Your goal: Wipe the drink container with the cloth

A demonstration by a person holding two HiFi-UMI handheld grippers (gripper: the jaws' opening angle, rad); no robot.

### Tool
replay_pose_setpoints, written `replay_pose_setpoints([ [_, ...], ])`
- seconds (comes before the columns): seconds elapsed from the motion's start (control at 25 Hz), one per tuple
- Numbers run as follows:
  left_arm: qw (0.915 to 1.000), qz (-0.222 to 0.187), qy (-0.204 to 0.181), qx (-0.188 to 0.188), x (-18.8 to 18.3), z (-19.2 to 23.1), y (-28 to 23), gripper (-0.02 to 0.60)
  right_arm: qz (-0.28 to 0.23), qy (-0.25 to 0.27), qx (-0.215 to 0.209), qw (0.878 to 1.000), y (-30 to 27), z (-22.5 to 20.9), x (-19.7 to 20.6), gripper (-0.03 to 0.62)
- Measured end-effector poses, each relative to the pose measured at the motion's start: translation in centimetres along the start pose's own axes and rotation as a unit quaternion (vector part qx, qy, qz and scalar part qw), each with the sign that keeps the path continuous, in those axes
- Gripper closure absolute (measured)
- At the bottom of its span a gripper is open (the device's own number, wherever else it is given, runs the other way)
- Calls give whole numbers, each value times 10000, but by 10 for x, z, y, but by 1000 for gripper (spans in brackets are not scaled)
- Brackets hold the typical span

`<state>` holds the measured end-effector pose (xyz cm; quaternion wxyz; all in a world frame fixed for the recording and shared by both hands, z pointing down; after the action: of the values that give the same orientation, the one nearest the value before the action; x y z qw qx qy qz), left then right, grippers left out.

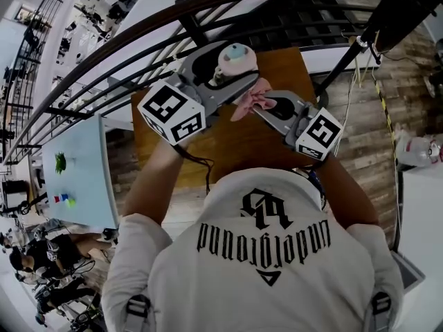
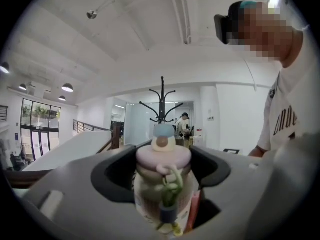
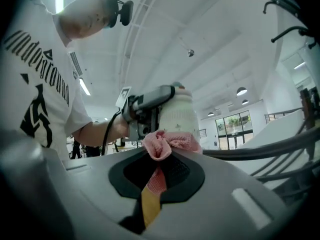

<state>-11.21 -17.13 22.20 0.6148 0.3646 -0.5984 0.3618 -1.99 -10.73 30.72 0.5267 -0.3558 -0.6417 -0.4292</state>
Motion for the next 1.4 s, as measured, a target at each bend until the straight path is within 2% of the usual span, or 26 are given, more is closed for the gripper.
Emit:
replay_pose_setpoints([
  [0.24,9998,56,72,-183,6,8,-4,199,391,-112,239,9989,5,-7,36,568],
  [0.36,9995,103,122,-257,13,8,-4,199,292,-14,316,9991,2,-6,21,568],
  [0.56,9993,105,195,-297,20,6,-6,199,-17,410,268,9988,-12,3,-29,568],
  [0.68,9991,71,233,-344,20,7,-7,199,6,592,281,9979,-14,2,-33,568],
  [0.84,9990,85,193,-386,22,6,-7,199,146,462,343,9982,-7,-1,-10,568],
  [1.16,9987,164,270,-409,51,1,-5,199,818,-214,686,9941,33,-21,77,568],
  [1.4,9979,181,406,-477,79,-4,0,199,1116,-327,1026,9879,52,-38,98,568],
])
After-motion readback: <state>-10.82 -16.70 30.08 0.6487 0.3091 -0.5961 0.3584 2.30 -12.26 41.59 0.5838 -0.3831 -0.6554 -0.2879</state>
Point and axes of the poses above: the fingertips, and each gripper's own axes: y backward along the fingers, z to its left, x out of its underside, the point moved 5 cm from there along y, backward along the fingers, and after that the axes turned 5 degrees about -z, right-handed, at the moved point
